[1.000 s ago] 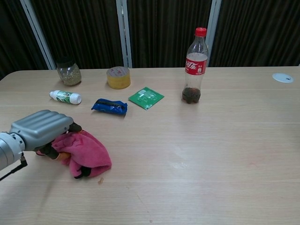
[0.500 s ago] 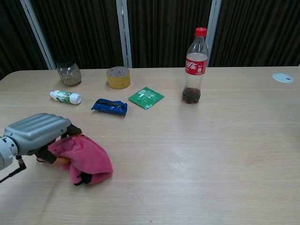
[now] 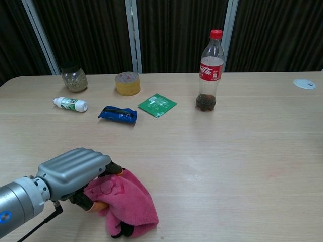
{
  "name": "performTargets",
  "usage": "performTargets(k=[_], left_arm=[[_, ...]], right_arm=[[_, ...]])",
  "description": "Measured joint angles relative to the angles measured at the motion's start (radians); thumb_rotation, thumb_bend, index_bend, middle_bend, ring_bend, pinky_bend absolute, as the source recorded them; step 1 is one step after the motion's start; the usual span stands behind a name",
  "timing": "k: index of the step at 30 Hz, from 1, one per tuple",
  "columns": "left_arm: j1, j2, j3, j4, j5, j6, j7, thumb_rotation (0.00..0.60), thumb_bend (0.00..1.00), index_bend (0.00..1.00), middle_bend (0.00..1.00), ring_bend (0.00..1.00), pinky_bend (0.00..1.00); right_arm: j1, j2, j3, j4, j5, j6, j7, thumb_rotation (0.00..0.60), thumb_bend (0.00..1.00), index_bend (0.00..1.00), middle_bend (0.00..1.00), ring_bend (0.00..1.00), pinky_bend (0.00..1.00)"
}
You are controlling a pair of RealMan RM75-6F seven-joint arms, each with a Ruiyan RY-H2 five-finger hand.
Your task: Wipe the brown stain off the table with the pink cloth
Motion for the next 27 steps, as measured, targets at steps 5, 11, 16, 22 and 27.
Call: performTargets(k=[5,11,16,22,27], left_arm=[[0.001,0.024,-0.025,0.039,-0.031,0.006,0.007,0.6,0.62,0.78,0.51,0.43,0.48],[-0.003,0.065,-0.071,0.09,-0.08,0.007,-0.007,0.6,0.62,0.78,0.51,0.42,0.48],[-0.004,0.098,-0.097,0.136,-0.118,0.003,-0.017,0.6,0.62,0.78,0.51,0.42,0.48],[-0.012,0.092,-0.115,0.167,-0.152,-0.008,-0.019,0.6,0.62,0.78,0.51,0.42,0.48],[-0.035,0.046,-0.123,0.169,-0.156,-0.018,-0.008,0.6,0.62,0.78,0.51,0.42,0.48]], right_arm=[[0.0,0.0,0.0,0.0,0.001,-0.002,0.001,0.6,0.02,0.01,0.0,0.0,0.0],[0.001,-0.001,0.0,-0.002,0.003,-0.004,-0.006,0.6,0.02,0.01,0.0,0.0,0.0],[0.002,-0.001,0.002,-0.008,0.011,-0.008,-0.011,0.6,0.02,0.01,0.0,0.0,0.0],[0.002,-0.001,0.001,-0.009,0.008,-0.008,-0.013,0.6,0.02,0.01,0.0,0.0,0.0],[0.001,-0.001,0.001,-0.007,0.007,-0.007,-0.01,0.6,0.02,0.01,0.0,0.0,0.0]])
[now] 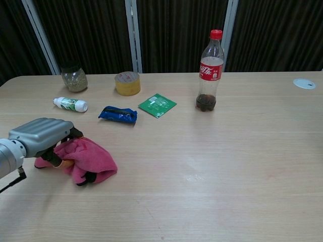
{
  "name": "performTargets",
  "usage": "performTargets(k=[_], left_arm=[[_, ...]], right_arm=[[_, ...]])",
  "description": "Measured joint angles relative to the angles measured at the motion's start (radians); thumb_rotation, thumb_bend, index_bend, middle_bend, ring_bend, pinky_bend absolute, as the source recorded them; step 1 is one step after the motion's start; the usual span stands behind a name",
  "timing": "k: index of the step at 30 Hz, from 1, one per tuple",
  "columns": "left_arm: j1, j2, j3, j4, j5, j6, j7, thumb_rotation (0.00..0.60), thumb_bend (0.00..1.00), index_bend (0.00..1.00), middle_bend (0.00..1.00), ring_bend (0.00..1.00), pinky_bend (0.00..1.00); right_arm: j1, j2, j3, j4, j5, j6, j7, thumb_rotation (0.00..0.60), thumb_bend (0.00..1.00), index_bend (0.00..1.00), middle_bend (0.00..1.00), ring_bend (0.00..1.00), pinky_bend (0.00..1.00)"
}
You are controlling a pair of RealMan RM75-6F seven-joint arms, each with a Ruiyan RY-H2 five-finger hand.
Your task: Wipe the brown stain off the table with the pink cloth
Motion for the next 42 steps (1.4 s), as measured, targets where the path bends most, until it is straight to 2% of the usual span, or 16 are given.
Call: performTargets(k=[6,13,17,25,34,37,40,42], left_arm=[[-0.026,-0.061,-0.014,-0.003,0.006,-0.005,-0.001,0.6,0.62,0.76,0.5,0.41,0.48],[-0.05,-0.175,-0.024,-0.001,0.054,0.024,-0.029,0.6,0.62,0.76,0.47,0.4,0.47],[-0.053,-0.184,-0.023,0.004,0.052,0.035,-0.016,0.6,0.62,0.76,0.47,0.4,0.47],[-0.022,-0.094,-0.016,-0.005,0.029,0.063,0.004,0.6,0.62,0.76,0.48,0.4,0.47],[0.045,0.089,-0.01,-0.043,0.032,0.089,-0.113,0.6,0.61,0.73,0.46,0.38,0.46],[0.069,0.141,0.001,-0.064,0.06,0.106,-0.155,0.6,0.56,0.66,0.42,0.34,0.43],[0.084,0.173,0.013,-0.078,0.091,0.12,-0.187,0.6,0.46,0.58,0.33,0.26,0.33],[0.092,0.193,0.021,-0.087,0.113,0.128,-0.21,0.6,0.36,0.46,0.22,0.16,0.23]], right_arm=[[-0.001,0.001,0.001,-0.001,0.005,-0.002,0.008,0.6,0.02,0.01,0.0,0.0,0.0],[-0.001,0.002,0.001,0.0,0.005,-0.002,0.008,0.6,0.02,0.01,0.0,0.0,0.0],[-0.002,0.004,0.001,-0.001,0.007,-0.002,0.01,0.6,0.02,0.01,0.0,0.0,0.0],[-0.002,0.004,0.003,-0.001,0.008,-0.003,0.007,0.6,0.02,0.01,0.0,0.0,0.0],[-0.002,0.001,0.004,-0.002,0.011,-0.002,-0.005,0.6,0.02,0.01,0.0,0.0,0.0],[-0.002,0.0,0.003,-0.002,0.011,-0.001,-0.01,0.6,0.02,0.01,0.0,0.0,0.0],[-0.002,0.0,0.003,-0.003,0.011,-0.001,-0.013,0.6,0.02,0.01,0.0,0.0,0.0],[-0.003,-0.001,0.003,-0.003,0.01,0.001,-0.016,0.6,0.02,0.01,0.0,0.0,0.0]])
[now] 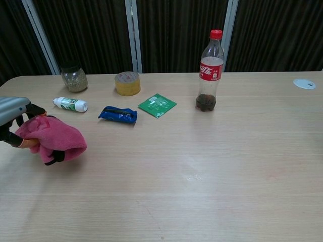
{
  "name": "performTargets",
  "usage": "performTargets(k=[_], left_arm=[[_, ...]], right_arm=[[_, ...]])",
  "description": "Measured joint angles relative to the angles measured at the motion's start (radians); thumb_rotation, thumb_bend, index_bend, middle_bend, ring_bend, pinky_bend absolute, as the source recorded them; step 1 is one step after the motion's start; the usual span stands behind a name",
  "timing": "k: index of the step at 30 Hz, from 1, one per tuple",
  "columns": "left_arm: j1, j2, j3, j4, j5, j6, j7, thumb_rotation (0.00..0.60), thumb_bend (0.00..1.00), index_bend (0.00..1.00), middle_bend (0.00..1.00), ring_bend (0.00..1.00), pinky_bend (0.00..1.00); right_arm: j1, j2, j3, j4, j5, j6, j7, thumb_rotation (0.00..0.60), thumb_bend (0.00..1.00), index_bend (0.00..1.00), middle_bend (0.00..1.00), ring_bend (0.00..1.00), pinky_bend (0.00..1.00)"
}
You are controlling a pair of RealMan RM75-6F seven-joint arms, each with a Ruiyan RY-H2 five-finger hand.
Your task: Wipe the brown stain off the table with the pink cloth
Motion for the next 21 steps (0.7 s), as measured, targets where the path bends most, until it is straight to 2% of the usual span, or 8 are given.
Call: performTargets(k=[3,6,8,14,21], left_arm=[[0.008,0.022,0.008,-0.011,0.026,0.008,-0.026,0.6,0.22,0.24,0.04,0.02,0.13],[0.011,0.028,0.009,-0.021,0.027,0.006,-0.026,0.6,0.14,0.08,0.0,0.0,0.07],[0.01,0.033,0.01,-0.03,0.021,0.002,-0.007,0.6,0.08,0.02,0.0,0.0,0.03],[0.017,0.073,0.023,-0.097,0.017,0.008,0.054,0.6,0.04,0.0,0.0,0.0,0.0],[0.077,0.162,0.027,-0.203,0.036,0.1,-0.001,0.6,0.04,0.0,0.0,0.0,0.0]], right_arm=[[0.0,-0.001,0.0,0.001,0.0,0.001,-0.004,0.6,0.02,0.01,0.0,0.0,0.0],[-0.001,-0.001,0.0,0.0,0.0,0.002,-0.006,0.6,0.02,0.01,0.0,0.0,0.0],[-0.001,0.0,0.0,0.001,0.0,0.002,-0.004,0.6,0.02,0.01,0.0,0.0,0.0],[0.001,0.0,0.0,0.004,0.0,-0.002,0.0,0.6,0.02,0.01,0.0,0.0,0.0],[0.0,0.002,-0.001,0.005,-0.003,0.0,-0.003,0.6,0.02,0.01,0.0,0.0,0.0]])
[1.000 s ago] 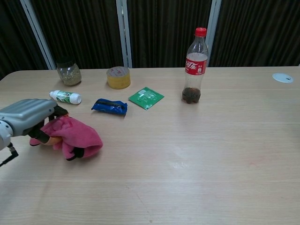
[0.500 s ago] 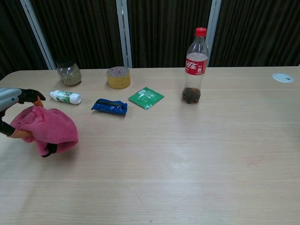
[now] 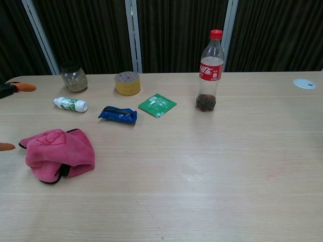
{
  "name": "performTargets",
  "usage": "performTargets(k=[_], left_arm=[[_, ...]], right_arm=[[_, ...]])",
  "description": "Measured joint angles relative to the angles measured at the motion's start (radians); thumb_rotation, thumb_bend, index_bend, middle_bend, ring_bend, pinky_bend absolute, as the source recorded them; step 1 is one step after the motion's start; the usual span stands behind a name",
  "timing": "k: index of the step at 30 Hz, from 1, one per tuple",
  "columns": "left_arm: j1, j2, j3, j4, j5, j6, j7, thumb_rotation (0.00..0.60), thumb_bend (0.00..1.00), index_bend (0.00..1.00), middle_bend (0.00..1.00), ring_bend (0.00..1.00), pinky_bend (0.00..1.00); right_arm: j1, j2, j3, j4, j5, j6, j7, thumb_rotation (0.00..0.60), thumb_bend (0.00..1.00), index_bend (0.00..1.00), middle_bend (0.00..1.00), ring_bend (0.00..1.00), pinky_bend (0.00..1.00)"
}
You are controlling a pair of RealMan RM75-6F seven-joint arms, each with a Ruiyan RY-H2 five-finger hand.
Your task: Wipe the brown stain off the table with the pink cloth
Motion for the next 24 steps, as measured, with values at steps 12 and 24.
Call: performTargets(k=[12,24], left_arm=[[0.165,0.2,0.085,-0.09,0.143,0.2,-0.083,0.6,0.04,0.0,0.0,0.0,0.0],[0.267,0.212,0.113,0.033,0.305,0.371,-0.242,0.6,0.04,0.0,0.0,0.0,0.0]], right_arm=[[0.0,-0.007,-0.008,0.02,-0.036,0.021,-0.026,0.6,0.02,0.01,0.0,0.0,0.0],[0.0,-0.007,-0.012,0.02,-0.048,0.026,-0.029,0.6,0.02,0.01,0.0,0.0,0.0]])
